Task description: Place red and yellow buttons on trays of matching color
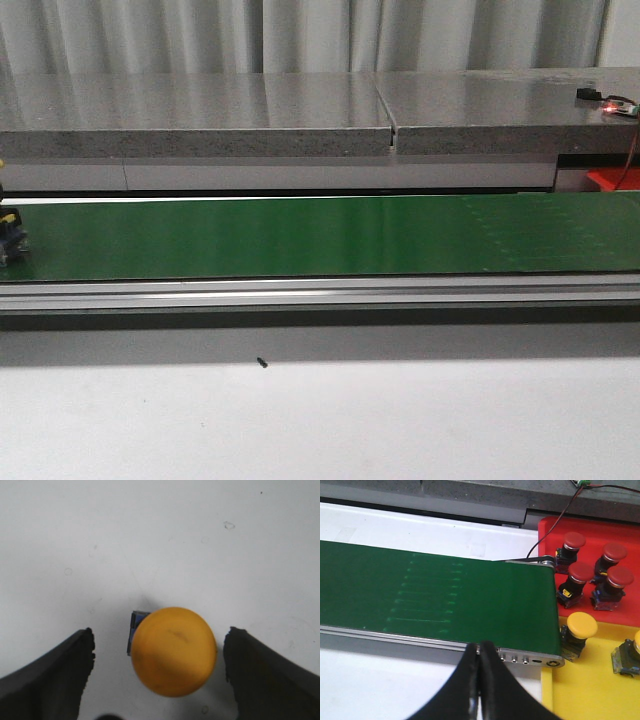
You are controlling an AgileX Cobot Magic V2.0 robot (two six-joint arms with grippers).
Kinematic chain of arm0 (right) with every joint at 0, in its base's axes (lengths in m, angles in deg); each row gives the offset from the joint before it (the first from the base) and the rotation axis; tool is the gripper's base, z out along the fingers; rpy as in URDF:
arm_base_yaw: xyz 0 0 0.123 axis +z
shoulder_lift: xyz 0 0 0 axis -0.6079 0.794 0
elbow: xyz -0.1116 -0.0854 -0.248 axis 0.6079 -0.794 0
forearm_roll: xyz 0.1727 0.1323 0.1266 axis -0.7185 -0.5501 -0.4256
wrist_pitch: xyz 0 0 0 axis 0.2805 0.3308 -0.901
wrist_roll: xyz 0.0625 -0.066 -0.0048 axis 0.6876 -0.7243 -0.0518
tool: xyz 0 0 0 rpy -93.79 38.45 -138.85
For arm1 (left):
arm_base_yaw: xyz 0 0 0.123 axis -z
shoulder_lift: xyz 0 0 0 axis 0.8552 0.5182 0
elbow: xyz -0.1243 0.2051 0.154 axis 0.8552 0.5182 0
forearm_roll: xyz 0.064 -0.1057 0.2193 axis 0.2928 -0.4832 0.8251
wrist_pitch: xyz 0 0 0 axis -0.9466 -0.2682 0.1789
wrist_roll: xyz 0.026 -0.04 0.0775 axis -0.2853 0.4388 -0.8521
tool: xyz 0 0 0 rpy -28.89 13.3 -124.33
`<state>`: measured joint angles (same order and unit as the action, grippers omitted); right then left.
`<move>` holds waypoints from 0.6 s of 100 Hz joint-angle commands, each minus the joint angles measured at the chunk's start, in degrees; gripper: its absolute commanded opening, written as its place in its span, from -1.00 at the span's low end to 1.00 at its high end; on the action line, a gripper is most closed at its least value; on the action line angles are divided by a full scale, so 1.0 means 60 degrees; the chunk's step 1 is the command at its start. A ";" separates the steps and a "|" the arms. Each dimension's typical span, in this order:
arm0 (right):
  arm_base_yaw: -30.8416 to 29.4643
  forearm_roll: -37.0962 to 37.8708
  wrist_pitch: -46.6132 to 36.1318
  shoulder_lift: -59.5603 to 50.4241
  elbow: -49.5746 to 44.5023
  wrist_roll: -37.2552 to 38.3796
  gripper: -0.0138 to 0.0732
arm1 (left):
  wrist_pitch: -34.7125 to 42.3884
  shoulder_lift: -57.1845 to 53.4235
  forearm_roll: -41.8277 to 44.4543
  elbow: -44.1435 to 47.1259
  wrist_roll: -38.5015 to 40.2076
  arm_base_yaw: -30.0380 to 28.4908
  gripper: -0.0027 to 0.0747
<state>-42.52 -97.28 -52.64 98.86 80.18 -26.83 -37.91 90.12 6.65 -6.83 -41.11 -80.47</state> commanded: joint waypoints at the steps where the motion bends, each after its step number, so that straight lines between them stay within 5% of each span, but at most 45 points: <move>1: 0.0003 -0.0085 -0.0627 0.0007 0.0247 -0.0048 -0.84 | 0.0508 -0.0324 -0.0131 -0.0298 0.0095 -0.0039 0.38; 36: 0.0003 -0.0085 -0.0627 0.0007 0.0247 -0.0048 -0.84 | 0.1022 -0.0268 -0.0131 -0.0298 0.0095 -0.0039 -0.25; 60: 0.0003 -0.0085 -0.0627 0.0007 0.0247 -0.0048 -0.84 | 0.1107 -0.0848 -0.0090 0.0065 0.0028 -0.0039 -0.31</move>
<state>-42.52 -97.28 -52.64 98.86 80.18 -26.83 -34.14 90.72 6.65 -6.28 -41.11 -80.47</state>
